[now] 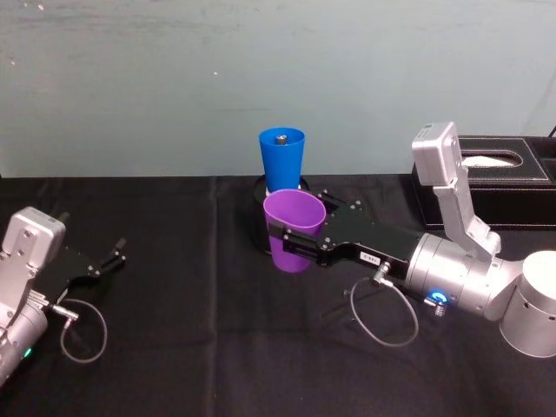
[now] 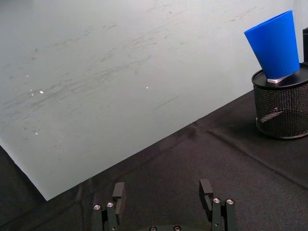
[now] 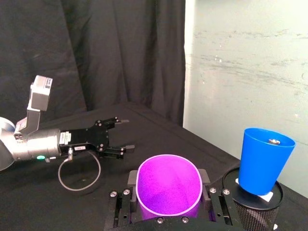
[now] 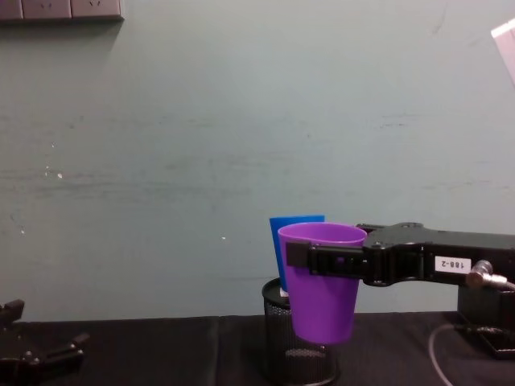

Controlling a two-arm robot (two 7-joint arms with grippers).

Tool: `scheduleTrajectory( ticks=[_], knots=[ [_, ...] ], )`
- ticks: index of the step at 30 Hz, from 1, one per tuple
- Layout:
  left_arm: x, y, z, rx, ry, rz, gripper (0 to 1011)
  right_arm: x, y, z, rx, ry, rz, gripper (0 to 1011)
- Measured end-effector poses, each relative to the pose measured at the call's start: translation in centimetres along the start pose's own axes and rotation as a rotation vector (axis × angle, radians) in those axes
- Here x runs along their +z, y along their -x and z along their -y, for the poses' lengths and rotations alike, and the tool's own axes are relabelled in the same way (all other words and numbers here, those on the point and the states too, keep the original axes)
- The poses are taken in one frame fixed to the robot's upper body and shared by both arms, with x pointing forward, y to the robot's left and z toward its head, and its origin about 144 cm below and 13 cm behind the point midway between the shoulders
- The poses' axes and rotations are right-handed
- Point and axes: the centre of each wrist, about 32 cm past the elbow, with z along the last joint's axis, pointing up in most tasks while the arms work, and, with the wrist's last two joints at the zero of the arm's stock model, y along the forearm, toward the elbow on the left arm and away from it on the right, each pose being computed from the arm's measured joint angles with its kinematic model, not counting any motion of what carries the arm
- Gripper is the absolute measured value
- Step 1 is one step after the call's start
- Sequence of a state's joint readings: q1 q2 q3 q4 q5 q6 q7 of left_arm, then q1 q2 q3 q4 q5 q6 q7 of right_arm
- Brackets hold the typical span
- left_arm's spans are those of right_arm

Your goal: Pick up one cup with a gripper and tap it against the other cup.

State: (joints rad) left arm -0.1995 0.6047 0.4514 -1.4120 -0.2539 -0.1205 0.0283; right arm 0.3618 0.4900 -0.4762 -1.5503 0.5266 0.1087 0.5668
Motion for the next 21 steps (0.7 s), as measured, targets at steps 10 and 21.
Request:
scheduleTrajectory(
  ticks=[10, 21],
  knots=[
    [0.00, 0.00, 0.00, 0.000, 0.000, 0.000, 1000, 0.03, 0.00, -0.03, -0.001, -0.002, -0.001, 726],
    [0.00, 0.00, 0.00, 0.000, 0.000, 0.000, 1000, 0.07, -0.03, -0.03, -0.001, -0.004, -0.001, 726]
  ],
)
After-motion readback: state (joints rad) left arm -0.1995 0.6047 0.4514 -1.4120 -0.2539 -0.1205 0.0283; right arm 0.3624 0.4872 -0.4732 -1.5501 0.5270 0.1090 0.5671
